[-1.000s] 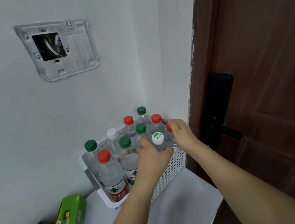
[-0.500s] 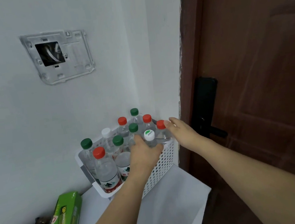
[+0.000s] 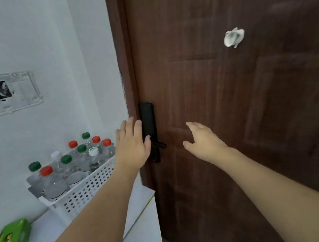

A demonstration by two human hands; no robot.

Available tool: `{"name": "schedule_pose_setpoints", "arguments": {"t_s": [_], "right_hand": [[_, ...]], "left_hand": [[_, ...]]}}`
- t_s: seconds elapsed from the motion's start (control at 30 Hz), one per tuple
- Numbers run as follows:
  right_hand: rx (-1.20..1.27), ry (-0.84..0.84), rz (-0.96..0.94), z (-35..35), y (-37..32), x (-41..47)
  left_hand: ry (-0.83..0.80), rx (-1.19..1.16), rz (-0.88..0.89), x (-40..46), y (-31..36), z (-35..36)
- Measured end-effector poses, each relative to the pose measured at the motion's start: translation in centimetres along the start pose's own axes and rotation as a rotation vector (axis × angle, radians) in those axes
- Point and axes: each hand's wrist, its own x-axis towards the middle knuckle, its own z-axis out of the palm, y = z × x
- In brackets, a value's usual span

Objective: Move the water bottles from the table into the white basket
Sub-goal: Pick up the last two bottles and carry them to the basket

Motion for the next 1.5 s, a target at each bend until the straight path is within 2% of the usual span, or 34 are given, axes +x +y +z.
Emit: {"name": "schedule_pose_setpoints", "arguments": {"t_s": [0.23,0.6,0.8,0.9,1.1,1.3,1.5], "right_hand": [[-0.061,0.146,0.094,-9.0,7.6,-10.4],[-0.090,0.255,0.204,-16.5,11.7,-23.9],[-0.068,0.217,0.285,-18.2,12.0,-30.5],[-0.062,0.251,0.338,-19.7,12.0,-34.0],[-0.022,0.283,0.368,-22.7,12.8,-41.6],[-0.022,0.316,0.357,-27.0,16.3,-51.7],[-0.039,0.274,0.400,-31.5,21.2,-61.3]], "left_hand": [[0.012,-0.033,0.156,-2.4,13.7,-2.5],[-0.032,-0.141,0.312,-7.3,25.8,-6.1],[-0.090,-0.259,0.371,-10.9,30.7,-7.3],[-0.119,-0.286,0.390,-12.7,32.7,-8.6],[-0.086,-0.289,0.446,-16.3,37.9,-13.3],[-0.057,-0.246,0.450,-22.6,45.7,-17.5],[-0.064,-0.274,0.466,-29.6,55.2,-20.4]]}}
